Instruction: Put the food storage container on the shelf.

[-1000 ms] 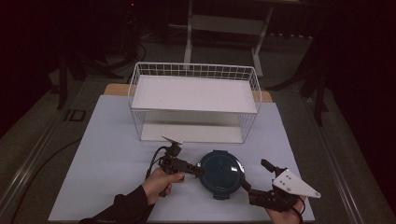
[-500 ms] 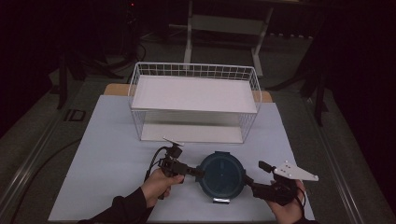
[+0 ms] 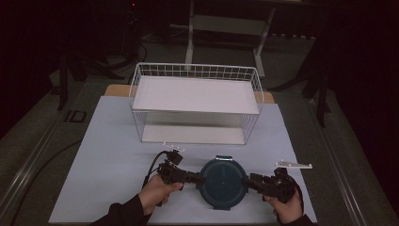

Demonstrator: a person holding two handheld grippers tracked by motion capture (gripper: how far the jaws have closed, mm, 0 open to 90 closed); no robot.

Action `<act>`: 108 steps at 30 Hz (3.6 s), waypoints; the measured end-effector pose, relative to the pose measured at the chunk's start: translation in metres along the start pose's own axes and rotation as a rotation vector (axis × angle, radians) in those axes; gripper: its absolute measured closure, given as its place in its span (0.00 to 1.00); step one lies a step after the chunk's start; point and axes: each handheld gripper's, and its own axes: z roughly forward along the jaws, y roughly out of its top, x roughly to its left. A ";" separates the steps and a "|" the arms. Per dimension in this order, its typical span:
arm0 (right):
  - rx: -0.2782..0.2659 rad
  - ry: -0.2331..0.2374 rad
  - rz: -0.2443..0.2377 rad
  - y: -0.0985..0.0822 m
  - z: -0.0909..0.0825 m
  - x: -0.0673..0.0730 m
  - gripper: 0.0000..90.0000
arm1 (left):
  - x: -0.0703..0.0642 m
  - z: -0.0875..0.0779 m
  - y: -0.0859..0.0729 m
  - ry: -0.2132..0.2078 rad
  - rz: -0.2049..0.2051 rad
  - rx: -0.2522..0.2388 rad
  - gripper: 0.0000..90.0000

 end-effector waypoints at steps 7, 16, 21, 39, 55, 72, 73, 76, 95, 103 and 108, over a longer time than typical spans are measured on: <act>0.051 0.093 0.085 -0.004 0.004 -0.006 0.55 | -0.001 -0.001 -0.003 0.000 0.010 -0.007 0.63; 0.060 0.161 0.140 -0.005 0.005 -0.011 0.62 | -0.006 -0.001 -0.010 0.026 0.025 -0.039 0.63; 0.051 0.159 0.138 -0.007 0.004 -0.009 0.63 | -0.011 -0.002 -0.013 0.049 0.028 -0.064 0.63; 0.008 0.184 0.012 0.030 0.015 0.016 0.63 | -0.015 -0.045 0.000 0.081 0.105 -0.191 0.62; -0.032 0.205 -0.073 0.077 0.050 0.022 0.63 | 0.003 -0.080 0.021 0.153 0.136 -0.290 0.62; -0.046 0.189 -0.134 0.101 0.095 -0.003 0.63 | 0.047 -0.076 0.039 0.223 0.162 -0.315 0.62; -0.051 0.188 -0.134 0.101 0.097 -0.007 0.63 | 0.049 -0.074 0.040 0.224 0.161 -0.311 0.62; -0.056 0.187 -0.133 0.100 0.101 -0.014 0.63 | 0.056 -0.069 0.042 0.229 0.158 -0.309 0.62; -0.091 0.132 -0.135 0.109 0.126 -0.033 0.62 | 0.080 -0.062 0.055 0.263 0.142 -0.342 0.61; -0.095 0.143 -0.124 0.111 0.128 -0.036 0.62 | 0.081 -0.062 0.056 0.256 0.127 -0.358 0.61; -0.088 0.151 -0.089 0.111 0.130 -0.038 0.61 | 0.085 -0.060 0.054 0.244 0.105 -0.378 0.60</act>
